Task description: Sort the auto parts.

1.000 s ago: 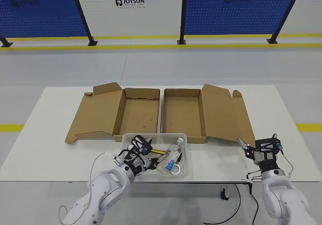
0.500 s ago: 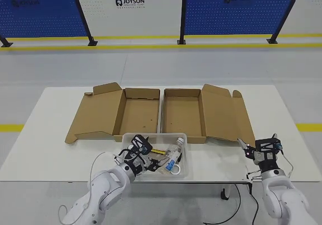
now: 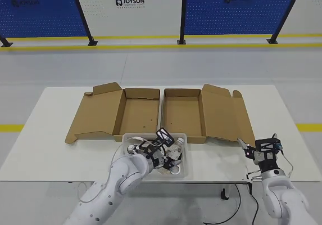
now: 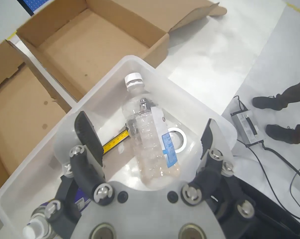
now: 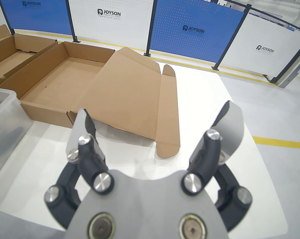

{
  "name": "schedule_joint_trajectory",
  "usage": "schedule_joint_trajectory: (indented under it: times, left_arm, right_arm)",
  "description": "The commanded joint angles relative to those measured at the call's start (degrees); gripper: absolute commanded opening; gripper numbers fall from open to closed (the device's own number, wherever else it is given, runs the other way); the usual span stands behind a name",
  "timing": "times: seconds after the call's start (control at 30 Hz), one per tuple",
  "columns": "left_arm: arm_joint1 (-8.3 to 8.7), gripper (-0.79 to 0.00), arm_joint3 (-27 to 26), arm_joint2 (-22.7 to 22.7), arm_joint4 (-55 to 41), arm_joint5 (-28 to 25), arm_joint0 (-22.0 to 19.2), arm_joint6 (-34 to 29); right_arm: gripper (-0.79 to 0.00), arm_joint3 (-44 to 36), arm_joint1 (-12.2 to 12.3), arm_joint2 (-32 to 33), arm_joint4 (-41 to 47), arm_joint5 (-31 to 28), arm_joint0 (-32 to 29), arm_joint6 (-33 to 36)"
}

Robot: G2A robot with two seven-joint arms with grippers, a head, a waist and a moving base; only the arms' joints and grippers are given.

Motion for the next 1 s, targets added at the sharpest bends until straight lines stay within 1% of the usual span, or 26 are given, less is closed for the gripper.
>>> schedule_joint_trajectory:
  times: [0.0,0.07,0.1,0.17,0.23,0.3,0.4,0.43,0.53,0.6,0.7,0.97]
  left_arm:
    - [-0.54,0.0,1.5,1.7,-0.7,0.8,-1.4,-1.1]
    - [-0.91,0.0,2.6,2.5,-0.8,1.7,-2.5,-1.9]
    - [-1.07,-0.018,3.1,2.9,-0.9,2.1,-2.9,-2.3]
    - [-1.35,-0.022,3.9,3.7,-1.0,2.5,-3.6,-3.1]
    - [-1.59,-0.074,4.6,4.2,-1.0,3.0,-4.1,-3.5]
    - [-1.8,-0.065,5.4,4.5,-1.1,3.4,-4.5,-3.8]
    - [-2.09,-0.102,6.6,4.8,-1.8,3.8,-5.0,-4.0]
    - [-2.17,-0.092,7.0,4.9,-1.9,3.9,-5.2,-4.0]
    - [-2.44,-0.102,8.2,5.3,-2.2,4.1,-5.7,-4.1]
    - [-2.65,-0.083,9.1,5.6,-2.4,4.3,-6.0,-4.0]
    - [-2.95,-0.095,10.4,6.0,-2.9,4.4,-6.6,-3.8]
    - [-3.56,-0.089,13.1,6.4,-3.6,4.7,-7.6,-3.3]
  right_arm:
    - [0.0,0.0,0.0,0.0,0.0,0.0,0.0,0.0]
    - [0.0,0.0,0.0,0.0,0.0,0.0,0.0,0.0]
    - [0.0,0.0,0.0,0.0,0.0,0.0,0.0,0.0]
    - [0.0,0.0,0.0,0.0,0.0,0.0,0.0,0.0]
    - [0.0,0.0,0.0,0.0,0.0,0.0,0.0,0.0]
    - [0.0,0.0,0.0,0.0,0.0,0.0,0.0,0.0]
    - [0.0,0.0,0.0,0.0,0.0,0.0,0.0,0.0]
    - [0.0,0.0,0.0,0.0,0.0,0.0,0.0,0.0]
    - [0.0,0.0,0.0,0.0,0.0,0.0,0.0,0.0]
    - [0.0,0.0,0.0,0.0,0.0,0.0,0.0,0.0]
    - [0.0,0.0,0.0,0.0,0.0,0.0,0.0,0.0]
    - [0.0,0.0,0.0,0.0,0.0,0.0,0.0,0.0]
